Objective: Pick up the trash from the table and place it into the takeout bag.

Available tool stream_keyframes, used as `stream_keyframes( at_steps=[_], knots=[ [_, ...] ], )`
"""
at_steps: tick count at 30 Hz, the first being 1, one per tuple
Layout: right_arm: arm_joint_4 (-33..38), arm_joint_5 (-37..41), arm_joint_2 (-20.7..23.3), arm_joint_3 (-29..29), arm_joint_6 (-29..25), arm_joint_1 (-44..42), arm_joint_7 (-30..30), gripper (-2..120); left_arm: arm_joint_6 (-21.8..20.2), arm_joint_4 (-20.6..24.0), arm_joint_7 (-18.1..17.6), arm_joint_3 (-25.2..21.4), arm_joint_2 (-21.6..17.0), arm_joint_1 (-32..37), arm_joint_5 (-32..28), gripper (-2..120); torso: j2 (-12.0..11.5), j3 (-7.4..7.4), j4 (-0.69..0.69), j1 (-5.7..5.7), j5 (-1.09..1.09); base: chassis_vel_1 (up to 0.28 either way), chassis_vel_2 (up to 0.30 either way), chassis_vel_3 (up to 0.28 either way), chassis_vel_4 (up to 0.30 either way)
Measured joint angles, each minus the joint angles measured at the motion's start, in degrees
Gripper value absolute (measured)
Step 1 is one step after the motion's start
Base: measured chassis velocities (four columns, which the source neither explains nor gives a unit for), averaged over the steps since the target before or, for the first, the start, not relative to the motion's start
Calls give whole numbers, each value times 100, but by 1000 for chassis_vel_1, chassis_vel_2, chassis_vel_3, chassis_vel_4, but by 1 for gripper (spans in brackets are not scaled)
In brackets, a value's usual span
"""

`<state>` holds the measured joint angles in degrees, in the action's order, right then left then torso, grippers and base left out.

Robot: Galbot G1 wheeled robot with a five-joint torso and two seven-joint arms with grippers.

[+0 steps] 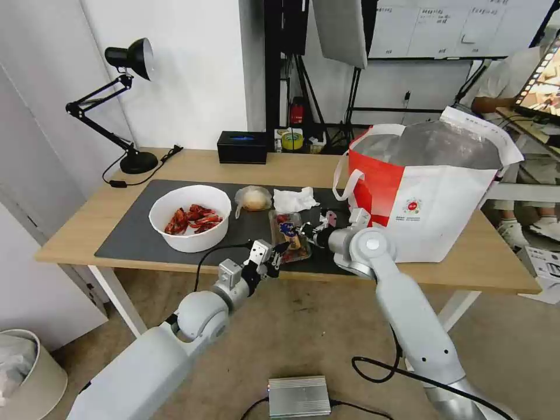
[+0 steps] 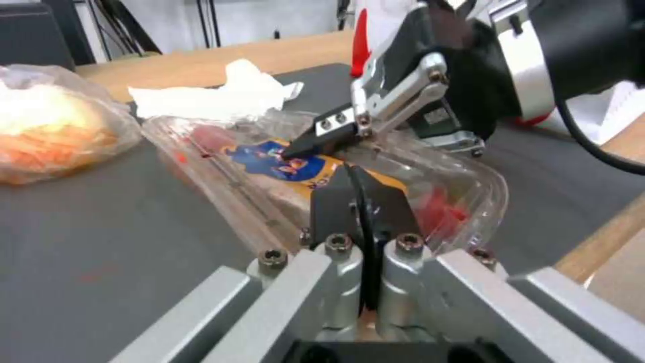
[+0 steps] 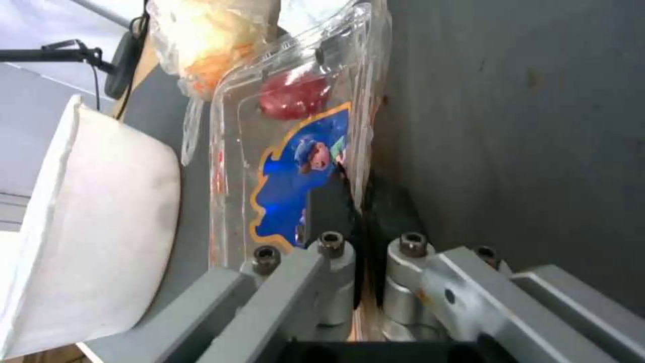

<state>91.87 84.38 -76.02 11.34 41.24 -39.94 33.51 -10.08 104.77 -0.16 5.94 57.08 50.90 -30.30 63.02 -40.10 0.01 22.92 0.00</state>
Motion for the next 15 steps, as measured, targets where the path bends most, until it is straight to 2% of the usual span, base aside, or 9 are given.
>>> stream_keyframes(
  at_steps=[5,7,8,11,12,15],
  knots=[
    [6,0,5,-1,2,27,6,0,0,160,14,-138,-128,140,-57,0,0,0,0,0,0,0,0,0,0],
    [21,2,11,-4,3,46,10,0,9,389,30,-427,-244,394,-97,0,0,-1,-1,0,-1,0,0,0,0],
    [21,2,11,-4,3,46,10,0,9,389,30,-427,-244,394,-97,0,0,-1,-1,0,-1,0,0,0,0],
    [70,3,35,0,5,59,17,0,94,755,64,-910,-419,879,-115,0,0,-1,-1,0,0,0,0,0,0],
    [70,3,35,0,5,59,17,0,94,755,64,-910,-419,879,-115,0,0,-1,-1,0,0,0,0,0,0],
    [229,27,127,74,7,7,-51,0,212,1113,69,-1360,-367,1471,-136,0,0,-1,-1,0,0,0,0,0,0]
  ],
)
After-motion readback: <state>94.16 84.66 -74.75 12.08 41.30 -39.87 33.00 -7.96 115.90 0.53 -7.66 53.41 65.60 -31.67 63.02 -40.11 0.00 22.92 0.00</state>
